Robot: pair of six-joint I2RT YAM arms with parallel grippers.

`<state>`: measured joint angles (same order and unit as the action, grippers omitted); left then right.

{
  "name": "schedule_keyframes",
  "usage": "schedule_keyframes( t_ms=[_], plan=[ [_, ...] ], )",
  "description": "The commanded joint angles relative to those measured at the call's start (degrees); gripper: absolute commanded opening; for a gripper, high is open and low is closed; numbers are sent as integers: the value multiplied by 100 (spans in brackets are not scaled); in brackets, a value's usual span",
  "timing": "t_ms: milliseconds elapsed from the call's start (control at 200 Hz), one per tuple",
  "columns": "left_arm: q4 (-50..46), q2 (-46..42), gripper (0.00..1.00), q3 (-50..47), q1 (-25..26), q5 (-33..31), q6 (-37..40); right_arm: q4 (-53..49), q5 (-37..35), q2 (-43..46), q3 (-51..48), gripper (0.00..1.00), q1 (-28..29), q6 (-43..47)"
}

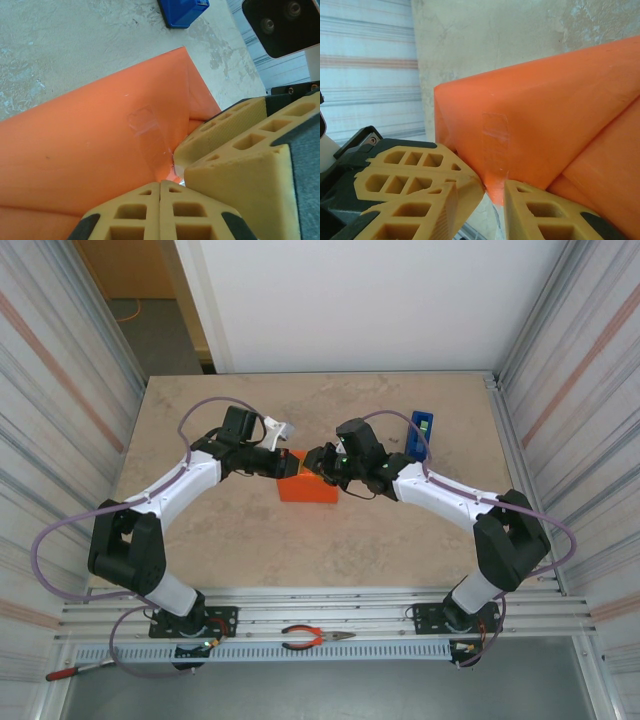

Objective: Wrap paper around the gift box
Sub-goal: Stick the wrapping paper to the gift box.

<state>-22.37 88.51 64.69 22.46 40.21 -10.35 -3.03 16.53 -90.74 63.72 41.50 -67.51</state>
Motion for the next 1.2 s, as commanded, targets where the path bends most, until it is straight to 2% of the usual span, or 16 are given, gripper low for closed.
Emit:
schedule_keyframes(
  t_ms=[0,1193],
  plan=[
    [-259,38,0,-218,36,-329,131,-310,213,9,-31,33,13,-130],
    [-224,37,0,-242,39,-329,132,-434,341,-38,189,46,103,-114]
  ],
)
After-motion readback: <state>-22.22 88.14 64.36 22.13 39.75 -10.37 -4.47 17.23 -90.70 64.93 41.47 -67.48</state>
